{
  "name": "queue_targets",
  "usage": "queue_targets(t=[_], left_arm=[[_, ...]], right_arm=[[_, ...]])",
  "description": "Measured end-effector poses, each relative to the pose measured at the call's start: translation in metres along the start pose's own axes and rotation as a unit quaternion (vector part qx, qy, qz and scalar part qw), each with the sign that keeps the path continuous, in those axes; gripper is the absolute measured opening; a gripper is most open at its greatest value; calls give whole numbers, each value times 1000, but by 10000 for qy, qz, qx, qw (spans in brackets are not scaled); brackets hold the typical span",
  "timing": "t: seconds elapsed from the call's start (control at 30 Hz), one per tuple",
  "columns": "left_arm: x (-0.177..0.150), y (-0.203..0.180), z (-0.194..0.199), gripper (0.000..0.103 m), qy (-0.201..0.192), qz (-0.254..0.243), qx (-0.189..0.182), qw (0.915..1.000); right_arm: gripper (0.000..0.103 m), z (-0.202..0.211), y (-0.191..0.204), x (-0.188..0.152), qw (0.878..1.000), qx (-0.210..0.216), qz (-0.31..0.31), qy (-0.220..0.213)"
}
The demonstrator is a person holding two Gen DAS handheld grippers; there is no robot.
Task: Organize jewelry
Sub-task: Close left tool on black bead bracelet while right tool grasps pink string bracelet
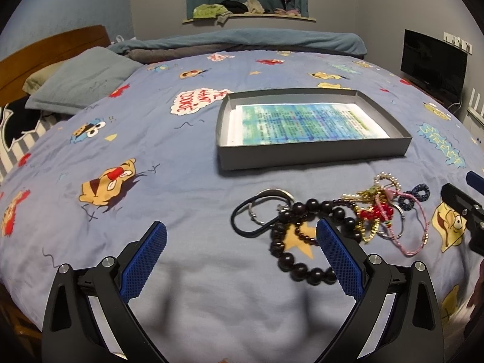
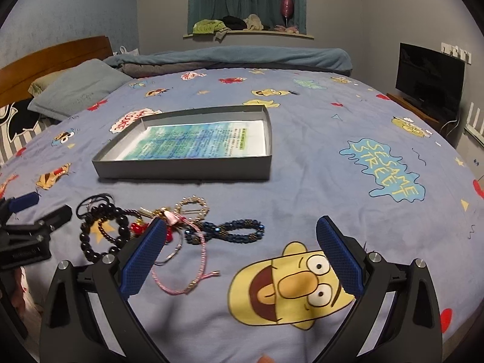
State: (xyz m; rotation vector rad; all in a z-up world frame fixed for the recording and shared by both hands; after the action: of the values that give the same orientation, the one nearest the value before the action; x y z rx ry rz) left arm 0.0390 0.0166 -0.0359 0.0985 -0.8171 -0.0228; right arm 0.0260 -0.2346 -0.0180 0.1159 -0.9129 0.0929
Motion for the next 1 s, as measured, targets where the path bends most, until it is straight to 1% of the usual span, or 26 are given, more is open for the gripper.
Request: queue_targets(t=[0.03, 0.07, 0.17, 0.23, 0.27, 0.4, 0.43, 0.47, 0.5, 0.53, 0.63, 0.7, 0.77, 0.8, 0.83, 0.87, 0.9, 0.93, 0.97, 1.0], left_arm=[[-1, 3, -3, 98, 19, 12, -59, 10000], [-2, 6, -6, 98, 1, 64, -195, 9998], [-4, 17, -13, 98, -62, 309, -490, 9983], [-4, 23, -15, 98, -173, 364, -454, 9982], [-3, 26, -18, 98, -196, 319, -337, 9987], [-2, 27, -23, 98, -93, 131, -280, 9995], [-2, 26, -24, 98, -90, 42, -319, 9994], [-4, 23, -26, 98, -42, -1, -457, 9989], [-6, 19, -27, 98, 40, 6, -677, 9977], [-7, 17, -27, 98, 18, -14, -859, 9963], [-11, 5, -25, 97, 2, -250, -933, 9953], [-13, 0, -25, 96, -35, -335, -879, 9956], [-16, -3, -25, 94, 3, -380, -910, 9951], [-17, -5, -25, 90, 18, -388, -961, 9946], [-18, -6, -24, 86, 29, -383, -994, 9943], [-19, -8, -23, 78, 66, -387, -1088, 9933], [-20, -9, -24, 74, 90, -398, -1146, 9926], [-21, -10, -24, 73, 114, -411, -1179, 9921], [-21, -10, -23, 69, 119, -403, -1207, 9918], [-22, -10, -21, 64, 111, -382, -1254, 9913]], right_arm=[[98, -2, -2, -1, 10000, 23, 22, 47], [98, -3, -3, -2, 9999, 44, 41, 82], [98, -9, -5, -5, 9996, 46, 235, 151], [98, -12, -8, -5, 9993, -52, 361, 128], [98, -13, -10, -5, 9992, -54, 370, 130], [98, -14, -20, -3, 9993, 275, 211, 133], [98, -15, -22, -2, 9993, 324, 173, 118], [98, -15, -23, -1, 9992, 358, 153, 104], [98, -17, -25, -2, 9991, 392, 132, 129], [98, -19, -26, -2, 9989, 423, 121, 166], [98, -26, -27, -5, 9983, 482, 147, 280], [97, -27, -26, -6, 9985, 444, 203, 263], [87, -30, -25, -7, 9985, 369, 262, 315], [85, -31, -25, -7, 9984, 381, 246, 323], [79, -33, -26, -8, 9984, 399, 204, 349], [71, -33, -27, -8, 9983, 405, 172, 369], [69, -35, -28, -8, 9983, 412, 129, 378], [66, -35, -29, -8, 9984, 408, 87, 370], [64, -35, -30, -8, 9983, 437, 53, 384], [63, -33, -29, -7, 9977, 560, 2, 384]])
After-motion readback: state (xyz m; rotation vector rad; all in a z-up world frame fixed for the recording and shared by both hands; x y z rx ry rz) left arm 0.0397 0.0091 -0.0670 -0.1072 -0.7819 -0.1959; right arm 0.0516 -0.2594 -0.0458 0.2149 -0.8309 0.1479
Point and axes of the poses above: each gripper's, at about its wrist camera, not at the fingertips, and z roughly against the way its jaws point, y to its left, x to its top, the point moved 4 cm from there along -z, roughly the way its jaws point, and after that the axes turned 4 degrees about x, right-handed, at the moved point
